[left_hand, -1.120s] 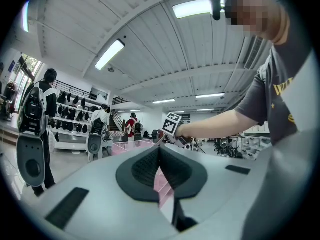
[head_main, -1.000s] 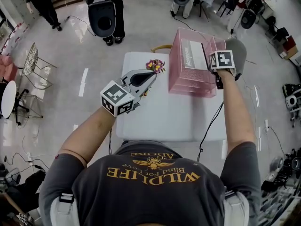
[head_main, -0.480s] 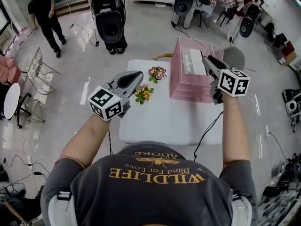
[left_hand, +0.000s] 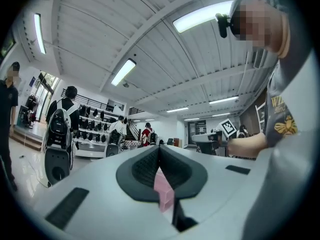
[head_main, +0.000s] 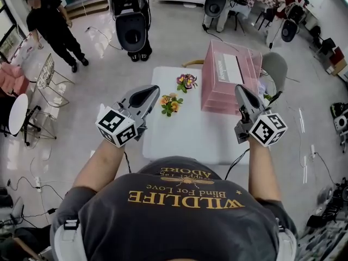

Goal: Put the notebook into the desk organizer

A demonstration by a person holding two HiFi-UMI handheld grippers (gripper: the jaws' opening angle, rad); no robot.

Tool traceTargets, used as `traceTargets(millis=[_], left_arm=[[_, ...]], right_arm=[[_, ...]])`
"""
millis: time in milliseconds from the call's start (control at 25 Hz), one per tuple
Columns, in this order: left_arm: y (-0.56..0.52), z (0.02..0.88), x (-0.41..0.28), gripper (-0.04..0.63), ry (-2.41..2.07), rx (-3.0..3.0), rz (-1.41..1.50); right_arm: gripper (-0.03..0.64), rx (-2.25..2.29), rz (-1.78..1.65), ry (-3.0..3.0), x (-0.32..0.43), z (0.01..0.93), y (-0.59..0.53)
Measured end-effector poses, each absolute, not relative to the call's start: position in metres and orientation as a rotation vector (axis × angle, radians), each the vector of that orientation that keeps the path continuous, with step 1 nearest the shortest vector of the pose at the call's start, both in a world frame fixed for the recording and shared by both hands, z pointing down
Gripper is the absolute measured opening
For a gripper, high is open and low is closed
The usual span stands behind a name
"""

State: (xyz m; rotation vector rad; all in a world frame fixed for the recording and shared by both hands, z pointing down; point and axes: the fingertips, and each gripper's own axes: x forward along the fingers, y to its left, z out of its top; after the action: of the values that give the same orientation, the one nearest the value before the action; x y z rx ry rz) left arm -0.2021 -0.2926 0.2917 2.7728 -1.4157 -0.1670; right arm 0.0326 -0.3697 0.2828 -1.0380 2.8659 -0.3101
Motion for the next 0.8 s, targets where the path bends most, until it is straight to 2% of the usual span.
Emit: traceTargets(millis=[480, 800], left_arm=[[-0.281, 0.315, -0.21, 0.0, -1.463, 2.703, -0.154], [-0.286, 0.32, -0.208, 0.0, -1.462, 2.697, -0.159]], right_arm=[[0.0, -1.069, -0.341, 2.948, 0.029, 0.342, -0.347], [0.0, -1.086, -0.274, 2.977, 0.027, 0.343, -0.352]])
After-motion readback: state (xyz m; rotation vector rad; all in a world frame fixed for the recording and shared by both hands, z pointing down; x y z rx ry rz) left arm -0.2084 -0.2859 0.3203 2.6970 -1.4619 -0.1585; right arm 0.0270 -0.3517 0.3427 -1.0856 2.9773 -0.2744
